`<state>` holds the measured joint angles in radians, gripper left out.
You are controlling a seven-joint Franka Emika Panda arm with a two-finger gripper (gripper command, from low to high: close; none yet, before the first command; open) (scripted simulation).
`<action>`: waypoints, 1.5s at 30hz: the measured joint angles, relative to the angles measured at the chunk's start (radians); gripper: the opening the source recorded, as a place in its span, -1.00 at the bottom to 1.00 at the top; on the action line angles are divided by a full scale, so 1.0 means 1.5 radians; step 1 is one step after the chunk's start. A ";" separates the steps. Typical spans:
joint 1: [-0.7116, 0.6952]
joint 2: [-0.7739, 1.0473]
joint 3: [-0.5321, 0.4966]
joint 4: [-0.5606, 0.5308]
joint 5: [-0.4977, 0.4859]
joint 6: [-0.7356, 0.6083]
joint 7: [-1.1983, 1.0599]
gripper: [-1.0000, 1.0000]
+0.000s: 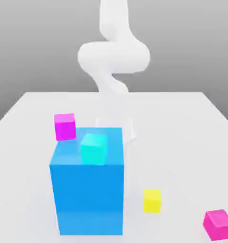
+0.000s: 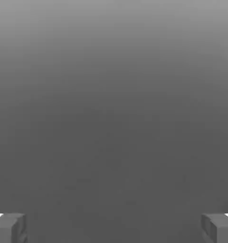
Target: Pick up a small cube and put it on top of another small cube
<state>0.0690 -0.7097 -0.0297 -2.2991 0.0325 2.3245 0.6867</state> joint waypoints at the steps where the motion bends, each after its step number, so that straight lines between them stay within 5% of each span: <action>1: 0.021 0.026 -0.009 0.000 0.009 0.007 -0.032 0.00; 11: 0.183 0.269 -0.063 0.004 0.097 0.069 -0.336 0.00; 19: 0.260 0.457 -0.040 0.006 0.136 0.121 -0.556 0.00; 34: 0.328 0.788 -0.006 0.018 0.007 0.280 -0.750 0.00; 35: 0.326 0.808 -0.004 0.022 0.009 0.296 -0.751 -1.00; 45: 0.329 0.749 -0.008 0.010 0.003 0.249 -0.748 -1.00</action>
<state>0.5630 0.4145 -0.0414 -2.2843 0.0365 2.6973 -0.4347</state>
